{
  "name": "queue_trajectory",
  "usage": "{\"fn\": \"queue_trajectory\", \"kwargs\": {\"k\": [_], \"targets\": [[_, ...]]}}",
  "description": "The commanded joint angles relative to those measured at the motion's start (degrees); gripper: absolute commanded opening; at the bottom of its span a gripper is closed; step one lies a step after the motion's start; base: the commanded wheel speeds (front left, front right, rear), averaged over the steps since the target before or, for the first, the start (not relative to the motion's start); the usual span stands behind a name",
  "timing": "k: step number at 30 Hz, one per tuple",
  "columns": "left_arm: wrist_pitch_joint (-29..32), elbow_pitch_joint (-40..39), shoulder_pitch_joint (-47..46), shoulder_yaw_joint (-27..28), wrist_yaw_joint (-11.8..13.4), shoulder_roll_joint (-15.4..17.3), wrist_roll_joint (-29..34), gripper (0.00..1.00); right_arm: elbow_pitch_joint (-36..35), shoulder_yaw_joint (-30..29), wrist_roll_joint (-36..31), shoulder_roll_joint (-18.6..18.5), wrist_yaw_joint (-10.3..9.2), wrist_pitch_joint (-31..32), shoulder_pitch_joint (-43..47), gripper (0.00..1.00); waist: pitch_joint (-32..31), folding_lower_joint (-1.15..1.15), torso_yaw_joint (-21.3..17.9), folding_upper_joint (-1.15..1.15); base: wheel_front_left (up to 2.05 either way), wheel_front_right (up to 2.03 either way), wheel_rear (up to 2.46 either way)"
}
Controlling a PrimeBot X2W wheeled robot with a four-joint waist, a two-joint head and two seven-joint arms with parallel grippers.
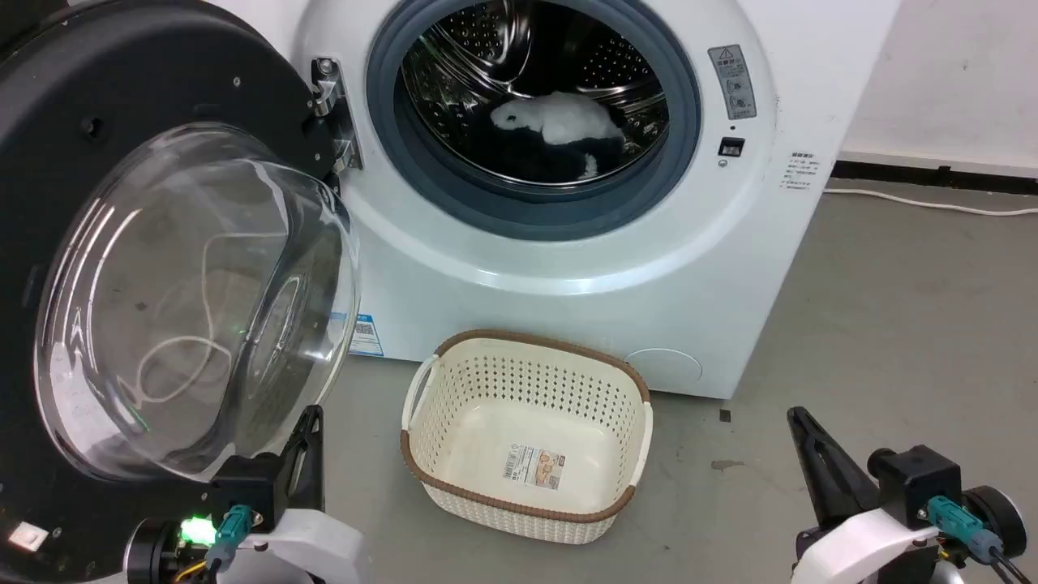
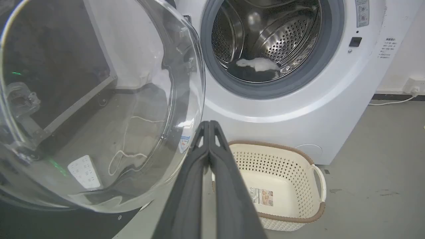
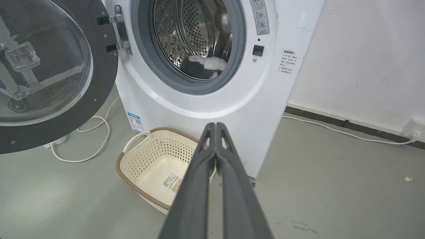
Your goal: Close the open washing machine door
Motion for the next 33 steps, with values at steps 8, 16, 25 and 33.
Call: {"fn": "queue_trajectory", "kwargs": {"k": [8,16,25,33], "targets": [[0.0,-0.2,-0.4,0.0,-0.2,0.0,0.2,0.00,-0.3,0.0,-0.4,0.0,0.05,0.0,-0.8,0.00,0.0,0.00,0.0,0.00,0.00,0.00,0.00],[0.0,-0.2,-0.4,0.0,-0.2,0.0,0.2,0.00,-0.3,0.0,-0.4,0.0,0.05,0.0,-0.8,0.00,0.0,0.00,0.0,0.00,0.00,0.00,0.00],[0.0,-0.2,-0.4,0.0,-0.2,0.0,0.2,0.00,-0.3,0.0,-0.4,0.0,0.05,0.0,-0.8,0.00,0.0,0.00,0.0,0.00,0.00,0.00,0.00],[0.0,-0.2,-0.4,0.0,-0.2,0.0,0.2,0.00,-0.3,0.0,-0.4,0.0,0.05,0.0,-0.8,0.00,0.0,0.00,0.0,0.00,0.00,0.00,0.00]]}}
